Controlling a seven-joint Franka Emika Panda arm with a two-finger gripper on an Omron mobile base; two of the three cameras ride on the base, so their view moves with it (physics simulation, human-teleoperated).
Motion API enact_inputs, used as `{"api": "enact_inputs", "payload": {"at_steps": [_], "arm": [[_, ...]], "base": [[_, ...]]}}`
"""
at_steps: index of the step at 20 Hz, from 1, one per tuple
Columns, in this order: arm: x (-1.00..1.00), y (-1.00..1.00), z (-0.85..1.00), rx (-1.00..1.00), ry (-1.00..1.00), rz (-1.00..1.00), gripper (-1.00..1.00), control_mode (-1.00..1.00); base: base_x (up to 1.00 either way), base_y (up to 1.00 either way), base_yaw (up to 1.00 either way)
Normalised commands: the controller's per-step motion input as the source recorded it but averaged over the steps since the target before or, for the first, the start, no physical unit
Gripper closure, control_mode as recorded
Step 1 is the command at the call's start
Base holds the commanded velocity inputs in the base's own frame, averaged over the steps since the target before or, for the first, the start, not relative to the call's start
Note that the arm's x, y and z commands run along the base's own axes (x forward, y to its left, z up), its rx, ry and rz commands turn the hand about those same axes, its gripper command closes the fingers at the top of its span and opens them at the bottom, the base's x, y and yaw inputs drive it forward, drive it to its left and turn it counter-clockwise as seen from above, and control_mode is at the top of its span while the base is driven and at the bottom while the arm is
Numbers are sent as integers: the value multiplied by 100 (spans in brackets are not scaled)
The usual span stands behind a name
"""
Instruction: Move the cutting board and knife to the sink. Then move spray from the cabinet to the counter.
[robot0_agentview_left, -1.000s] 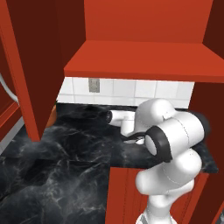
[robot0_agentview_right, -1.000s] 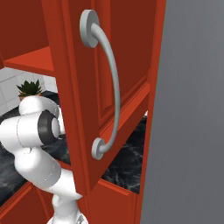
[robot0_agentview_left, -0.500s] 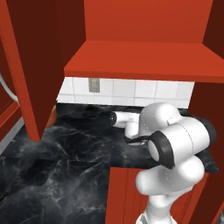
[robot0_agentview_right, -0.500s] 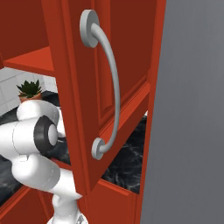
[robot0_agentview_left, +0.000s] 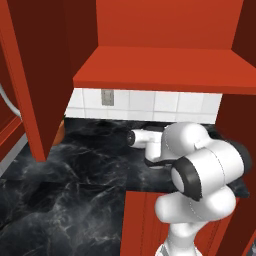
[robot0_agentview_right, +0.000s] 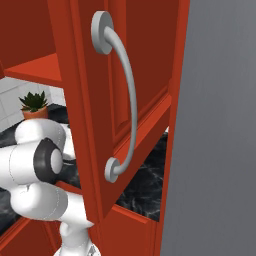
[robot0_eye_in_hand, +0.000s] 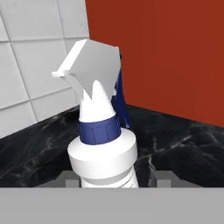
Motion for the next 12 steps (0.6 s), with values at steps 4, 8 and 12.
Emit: {"api": "enact_inputs", "payload": {"at_steps": [4, 8, 12], "arm": [[-14, 16, -52, 0, -27, -13, 100, -100], [-5, 12, -48, 1, -21, -14, 100, -100], [-8, 9, -50, 0, -25, -14, 100, -100]], "base": [[0, 0, 0], [0, 0, 0], [0, 0, 0]]}}
